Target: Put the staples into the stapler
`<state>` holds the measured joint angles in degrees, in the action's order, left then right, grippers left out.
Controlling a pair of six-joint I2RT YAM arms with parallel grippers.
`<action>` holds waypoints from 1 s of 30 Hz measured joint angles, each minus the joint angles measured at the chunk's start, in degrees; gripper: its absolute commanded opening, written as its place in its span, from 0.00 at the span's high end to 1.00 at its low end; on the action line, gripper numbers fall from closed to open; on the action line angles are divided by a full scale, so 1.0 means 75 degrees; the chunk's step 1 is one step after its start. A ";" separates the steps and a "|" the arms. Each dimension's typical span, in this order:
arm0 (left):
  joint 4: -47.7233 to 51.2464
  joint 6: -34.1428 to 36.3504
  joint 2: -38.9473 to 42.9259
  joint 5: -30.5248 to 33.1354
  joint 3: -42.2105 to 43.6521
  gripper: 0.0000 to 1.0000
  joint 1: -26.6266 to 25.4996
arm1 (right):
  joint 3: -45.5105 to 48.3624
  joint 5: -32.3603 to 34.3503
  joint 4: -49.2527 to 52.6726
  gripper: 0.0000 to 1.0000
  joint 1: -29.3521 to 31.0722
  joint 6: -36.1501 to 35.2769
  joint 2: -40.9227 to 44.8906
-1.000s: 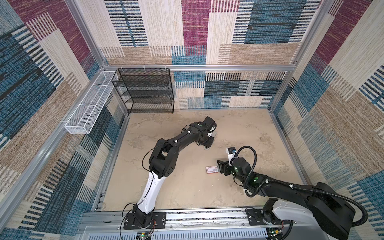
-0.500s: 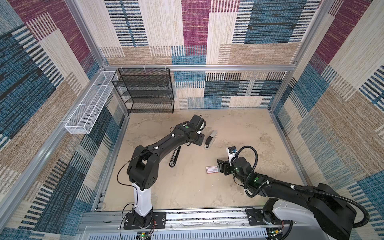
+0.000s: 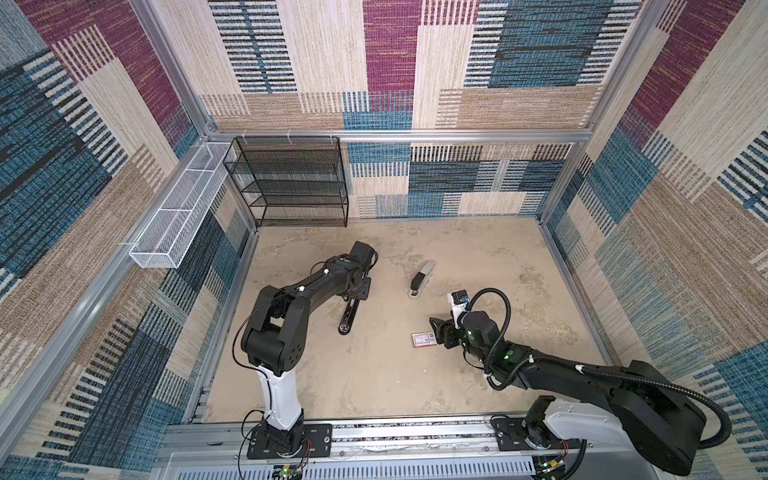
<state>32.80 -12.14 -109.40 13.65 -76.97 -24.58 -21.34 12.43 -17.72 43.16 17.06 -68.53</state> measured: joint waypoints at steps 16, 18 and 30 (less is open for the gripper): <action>-0.0052 0.0050 -0.0720 -0.0743 -0.0577 0.82 -0.0280 | 0.0055 0.0023 0.0006 0.25 0.0000 -0.0003 0.0198; -0.0050 0.0052 -0.0796 -0.0903 -0.0714 0.82 -0.0481 | 0.0070 0.0026 0.0006 0.25 0.0000 -0.0003 0.0207; 0.0262 0.0076 -0.1131 -0.1209 -0.1364 0.57 -0.1137 | 0.0210 0.0096 0.0122 0.24 0.0000 0.0096 0.0565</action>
<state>34.76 -11.57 -117.89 4.58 -87.20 -33.10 -19.77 13.15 -16.80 43.16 17.78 -64.29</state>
